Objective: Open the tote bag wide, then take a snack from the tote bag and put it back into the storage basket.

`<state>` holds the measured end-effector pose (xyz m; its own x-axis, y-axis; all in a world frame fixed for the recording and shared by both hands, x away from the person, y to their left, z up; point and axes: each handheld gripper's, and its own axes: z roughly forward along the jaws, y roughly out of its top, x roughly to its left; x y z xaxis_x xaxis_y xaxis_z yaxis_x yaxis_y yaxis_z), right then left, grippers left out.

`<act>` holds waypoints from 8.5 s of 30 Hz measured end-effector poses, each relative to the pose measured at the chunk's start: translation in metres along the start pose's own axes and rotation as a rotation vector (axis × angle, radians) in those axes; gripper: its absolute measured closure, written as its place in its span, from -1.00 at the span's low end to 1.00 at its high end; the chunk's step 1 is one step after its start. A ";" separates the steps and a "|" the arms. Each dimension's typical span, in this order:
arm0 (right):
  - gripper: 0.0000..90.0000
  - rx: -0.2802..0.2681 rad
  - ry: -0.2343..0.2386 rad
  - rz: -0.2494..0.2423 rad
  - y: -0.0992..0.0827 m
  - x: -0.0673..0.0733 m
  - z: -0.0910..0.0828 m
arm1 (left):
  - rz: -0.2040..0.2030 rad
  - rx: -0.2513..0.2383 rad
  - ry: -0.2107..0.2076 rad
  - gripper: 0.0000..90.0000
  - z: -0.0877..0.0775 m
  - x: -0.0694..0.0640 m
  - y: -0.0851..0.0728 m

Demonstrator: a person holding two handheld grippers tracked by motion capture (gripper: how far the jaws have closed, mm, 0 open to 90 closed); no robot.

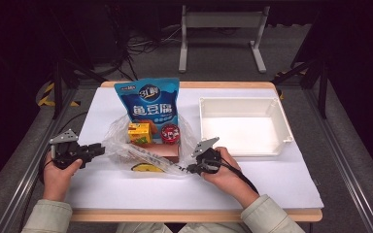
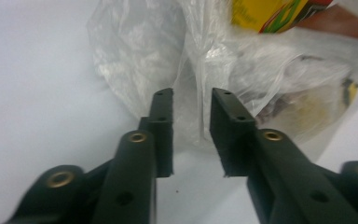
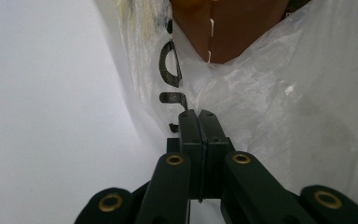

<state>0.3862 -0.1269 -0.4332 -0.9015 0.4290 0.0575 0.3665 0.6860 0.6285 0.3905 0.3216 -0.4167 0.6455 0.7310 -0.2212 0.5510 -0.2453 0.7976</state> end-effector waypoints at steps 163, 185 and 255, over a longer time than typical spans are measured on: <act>1.00 -0.029 0.024 -0.005 0.004 0.003 0.005 | 0.070 0.001 -0.015 0.90 0.031 -0.047 0.008; 1.00 -0.011 0.012 0.001 -0.002 0.003 -0.001 | 0.021 0.142 0.087 1.00 0.031 -0.024 -0.017; 0.40 -0.347 0.045 -0.012 0.068 -0.006 -0.076 | 0.107 -0.141 -0.045 -0.34 -0.021 -0.044 -0.008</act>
<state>0.3989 -0.1280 -0.3318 -0.9172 0.3906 0.0780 0.2629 0.4466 0.8553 0.3471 0.3047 -0.4014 0.7216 0.6752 -0.1533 0.4001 -0.2259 0.8882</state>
